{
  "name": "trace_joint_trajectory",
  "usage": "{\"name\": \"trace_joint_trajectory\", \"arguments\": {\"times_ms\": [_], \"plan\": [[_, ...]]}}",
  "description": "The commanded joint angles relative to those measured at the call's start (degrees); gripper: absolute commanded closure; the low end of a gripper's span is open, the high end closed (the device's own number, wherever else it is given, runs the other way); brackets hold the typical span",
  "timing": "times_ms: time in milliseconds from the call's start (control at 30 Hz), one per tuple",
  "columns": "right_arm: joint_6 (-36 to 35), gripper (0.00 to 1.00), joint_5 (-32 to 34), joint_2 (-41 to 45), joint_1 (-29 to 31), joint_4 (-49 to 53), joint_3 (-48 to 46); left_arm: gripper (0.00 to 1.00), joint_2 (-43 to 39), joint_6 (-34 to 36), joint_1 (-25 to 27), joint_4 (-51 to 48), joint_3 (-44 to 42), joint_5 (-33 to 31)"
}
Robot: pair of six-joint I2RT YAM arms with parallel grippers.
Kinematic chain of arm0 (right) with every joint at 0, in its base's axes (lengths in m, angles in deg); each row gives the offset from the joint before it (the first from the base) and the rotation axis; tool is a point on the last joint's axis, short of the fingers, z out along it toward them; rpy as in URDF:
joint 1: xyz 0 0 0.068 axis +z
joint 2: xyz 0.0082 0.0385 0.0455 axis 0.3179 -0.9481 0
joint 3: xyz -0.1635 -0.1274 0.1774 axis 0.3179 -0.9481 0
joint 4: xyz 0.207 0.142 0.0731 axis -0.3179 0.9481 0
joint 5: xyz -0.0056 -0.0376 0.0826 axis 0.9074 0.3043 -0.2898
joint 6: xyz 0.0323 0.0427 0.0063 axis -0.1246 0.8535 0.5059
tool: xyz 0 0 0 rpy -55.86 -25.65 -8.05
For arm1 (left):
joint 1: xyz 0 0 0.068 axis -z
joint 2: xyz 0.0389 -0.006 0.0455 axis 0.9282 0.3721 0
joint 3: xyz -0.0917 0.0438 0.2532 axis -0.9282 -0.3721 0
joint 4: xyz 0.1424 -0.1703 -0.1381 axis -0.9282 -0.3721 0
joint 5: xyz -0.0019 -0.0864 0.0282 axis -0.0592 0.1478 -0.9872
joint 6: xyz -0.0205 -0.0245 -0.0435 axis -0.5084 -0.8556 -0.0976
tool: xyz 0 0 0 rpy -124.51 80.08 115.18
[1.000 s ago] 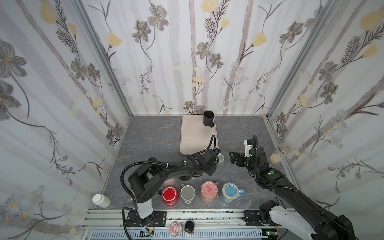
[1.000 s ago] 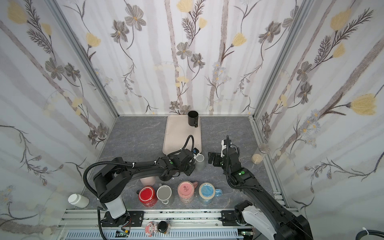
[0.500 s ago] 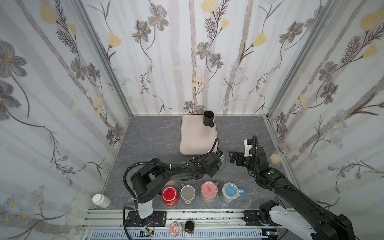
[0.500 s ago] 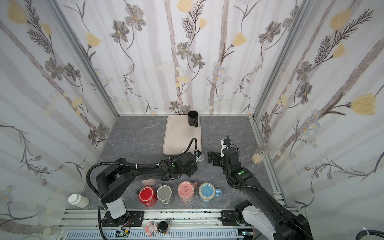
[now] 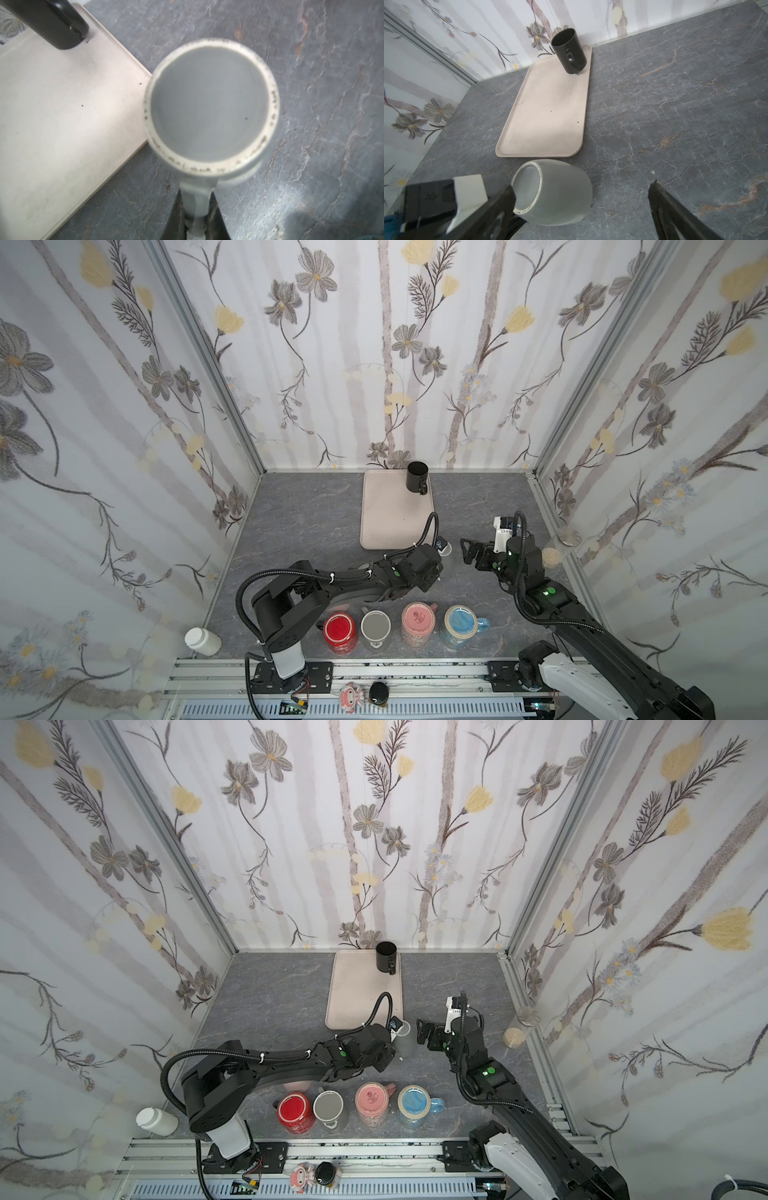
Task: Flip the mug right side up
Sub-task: 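Close the left gripper on the grey mug's handle and lift it, then raise the grey mug with the left gripper while the right gripper grasps its rim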
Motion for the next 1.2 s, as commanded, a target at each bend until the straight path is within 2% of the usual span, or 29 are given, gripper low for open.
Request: {"name": "trace_joint_trajectory", "arguments": {"times_ms": [0,100,267,400,500,633,733,867,933,1167], "plan": [[0.61,0.0,1.07,2.21,-0.03,-5.01,-0.62,1.0,-1.6,-1.27,-0.66,6.35,0.69,0.41],[0.78,0.0,0.37,4.68,-0.03,-7.95,-1.47,1.0,-4.08,-2.9,-2.46,8.25,0.01,2.33],[1.03,0.0,-0.82,7.0,-0.07,-13.98,-2.77,1.0,-9.92,-6.69,-7.77,11.13,-1.25,9.44],[3.22,0.0,-5.0,6.09,0.03,-23.66,-4.79,1.0,-14.87,-8.66,-10.47,14.59,-2.75,11.63],[4.81,0.0,-10.03,4.18,0.02,-31.96,-6.07,1.0,-19.3,-12.52,-13.97,19.99,-5.44,15.92],[6.68,0.0,-19.64,-0.78,0.13,-42.15,-6.23,1.0,-24.48,-17.38,-18.04,27.8,-8.81,23.39],[10.65,0.0,-27.3,-5.85,0.18,-51.52,-5.7,1.0,-27.0,-17.34,-18.31,30.77,-10.25,24.35],[16.24,0.0,-34.07,-12.86,1.69,-64.95,-3.93,1.0,-30.7,-18.82,-18.93,36.67,-13.69,25.84],[17.43,0.02,-35.7,-15.78,3.51,-69.36,-2.41,1.0,-32.1,-20.94,-19.85,40.56,-15.64,26.65],[17.36,0.1,-35.76,-22.62,9.32,-75.36,1.41,1.0,-34.52,-25.92,-21.68,48.65,-18.04,29.89]]}}
